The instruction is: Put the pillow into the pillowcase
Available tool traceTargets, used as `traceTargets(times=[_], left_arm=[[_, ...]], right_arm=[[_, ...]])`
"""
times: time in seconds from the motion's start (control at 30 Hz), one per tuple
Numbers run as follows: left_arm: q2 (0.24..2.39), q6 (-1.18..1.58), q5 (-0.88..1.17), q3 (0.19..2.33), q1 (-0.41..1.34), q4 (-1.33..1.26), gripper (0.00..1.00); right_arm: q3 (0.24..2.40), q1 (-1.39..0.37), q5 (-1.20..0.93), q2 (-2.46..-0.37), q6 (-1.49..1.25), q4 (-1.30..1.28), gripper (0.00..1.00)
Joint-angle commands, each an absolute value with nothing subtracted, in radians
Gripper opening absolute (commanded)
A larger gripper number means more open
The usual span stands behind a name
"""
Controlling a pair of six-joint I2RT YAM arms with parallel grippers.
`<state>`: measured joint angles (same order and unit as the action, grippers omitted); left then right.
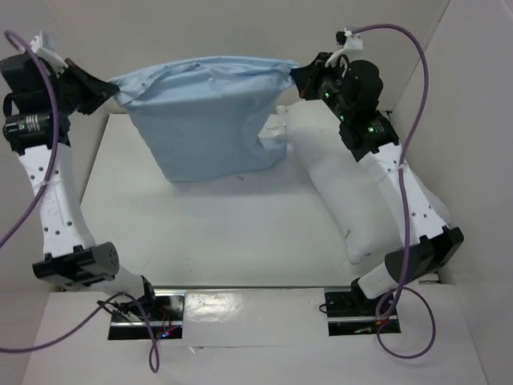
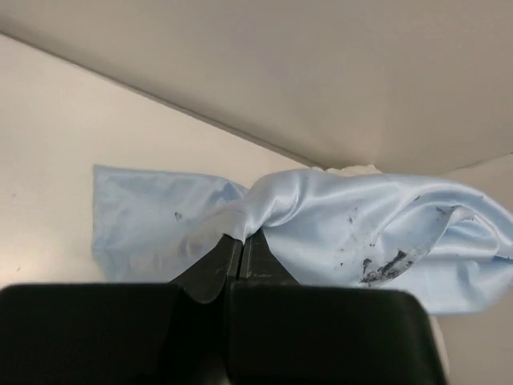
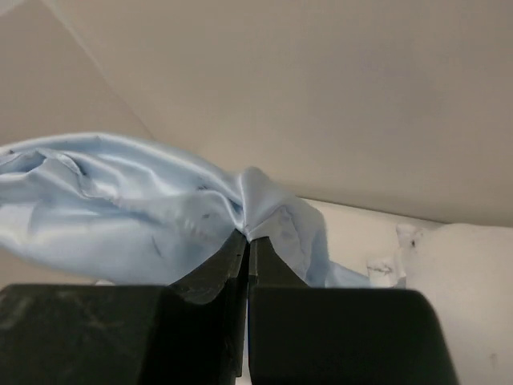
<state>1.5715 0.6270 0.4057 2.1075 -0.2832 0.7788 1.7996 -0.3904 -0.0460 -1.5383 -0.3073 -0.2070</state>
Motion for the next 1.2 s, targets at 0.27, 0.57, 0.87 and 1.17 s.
traceTargets(times=[0.27, 0.57, 0.87, 1.17], left_arm=[[1.056, 0.578, 0.538, 1.193, -0.373, 0.828, 0.00], [1.003, 0.543, 0.387, 1.041, -0.267, 0.821, 0.84], [1.506, 0.598, 0.126, 1.322, -0.206, 0.704, 0.82], [1.955, 0.586, 0.005, 1.638, -0.170, 0.733, 0.86]], right_arm=[[0.999, -0.377, -0.220, -1.339, -0.394, -0.031, 0.00], [1.101, -0.391, -0.115, -1.341, -0.414, -0.175, 0.53], [1.298, -0.580, -0.019, -1.587, -0.383, -0.388, 0.91], [1.140, -0.626, 0.067, -1.576, -0.472, -0.442, 0.98]])
